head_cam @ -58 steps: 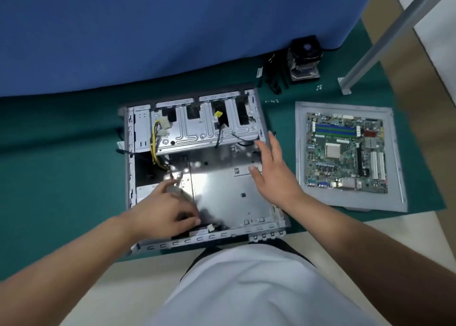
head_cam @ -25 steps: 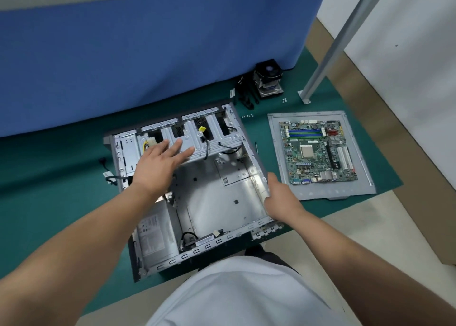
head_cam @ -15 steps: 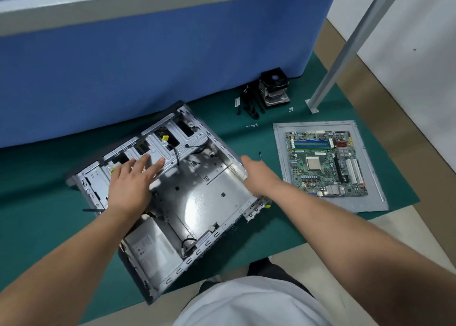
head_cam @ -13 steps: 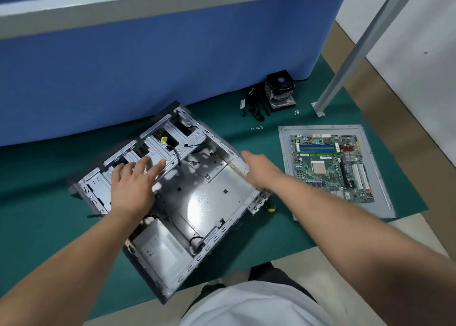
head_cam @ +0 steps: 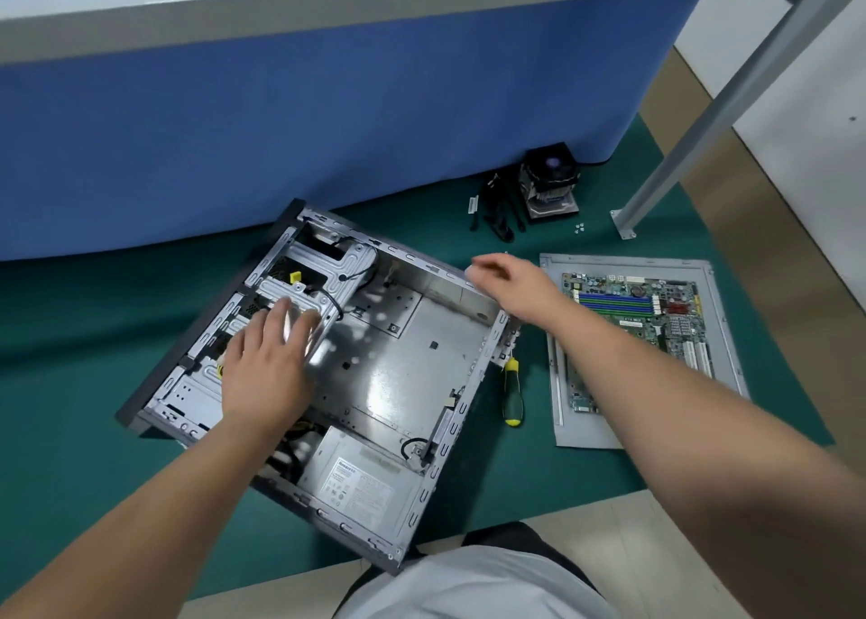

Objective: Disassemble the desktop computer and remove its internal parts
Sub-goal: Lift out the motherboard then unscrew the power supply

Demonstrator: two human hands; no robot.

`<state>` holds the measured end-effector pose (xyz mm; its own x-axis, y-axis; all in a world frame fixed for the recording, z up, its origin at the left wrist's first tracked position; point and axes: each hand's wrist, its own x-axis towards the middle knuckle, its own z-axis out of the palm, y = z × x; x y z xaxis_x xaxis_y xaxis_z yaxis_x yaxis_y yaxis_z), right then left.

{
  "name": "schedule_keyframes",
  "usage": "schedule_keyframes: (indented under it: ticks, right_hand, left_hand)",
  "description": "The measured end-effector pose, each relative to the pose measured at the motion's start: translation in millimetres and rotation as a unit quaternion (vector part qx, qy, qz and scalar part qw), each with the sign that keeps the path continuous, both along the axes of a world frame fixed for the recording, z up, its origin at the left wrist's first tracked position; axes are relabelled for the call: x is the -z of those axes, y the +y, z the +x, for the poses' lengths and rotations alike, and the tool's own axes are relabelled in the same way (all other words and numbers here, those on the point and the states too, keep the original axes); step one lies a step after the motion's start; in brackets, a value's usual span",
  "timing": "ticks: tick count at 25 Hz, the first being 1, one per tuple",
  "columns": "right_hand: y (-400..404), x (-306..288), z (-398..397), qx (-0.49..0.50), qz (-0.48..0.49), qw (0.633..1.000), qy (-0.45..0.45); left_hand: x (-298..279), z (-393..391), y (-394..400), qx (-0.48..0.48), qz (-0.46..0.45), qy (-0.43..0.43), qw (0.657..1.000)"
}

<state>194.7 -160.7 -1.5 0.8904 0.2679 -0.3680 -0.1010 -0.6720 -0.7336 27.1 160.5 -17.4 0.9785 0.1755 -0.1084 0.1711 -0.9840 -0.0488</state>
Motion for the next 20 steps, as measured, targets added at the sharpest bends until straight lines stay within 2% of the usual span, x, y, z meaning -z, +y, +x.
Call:
schedule_keyframes:
  ticks: [1,2,3,5,8,13,16,20]
  right_hand:
    - [-15,10,-11,0.104,0.038,0.994,0.004]
    - [-30,24,-26,0.183,0.024,0.983,-0.001]
    - [-42,41,-43,0.204,-0.054,0.978,0.009]
    - [-54,70,-78,0.128,-0.168,0.974,0.086]
    - [-39,92,-101,0.053,-0.229,0.964,0.127]
    - [-16,95,-98,0.086,-0.263,0.952,0.134]
    - [-24,84,-78,0.129,-0.257,0.953,0.095]
    - [-47,69,-48,0.161,-0.311,0.933,0.083]
  left_hand:
    - [0,6,1,0.004,-0.015,0.02,1.0]
    - [2,12,1,0.007,-0.033,0.04,0.999]
    - [5,17,0,0.005,-0.051,0.061,0.997]
    - [10,23,-2,-0.006,-0.071,0.098,0.993]
    - [16,28,-1,-0.023,-0.081,0.117,0.99]
    - [14,31,1,-0.034,-0.101,0.15,0.983]
    - [11,32,0,-0.038,-0.105,0.158,0.981]
    - [10,33,0,-0.043,-0.104,0.169,0.979]
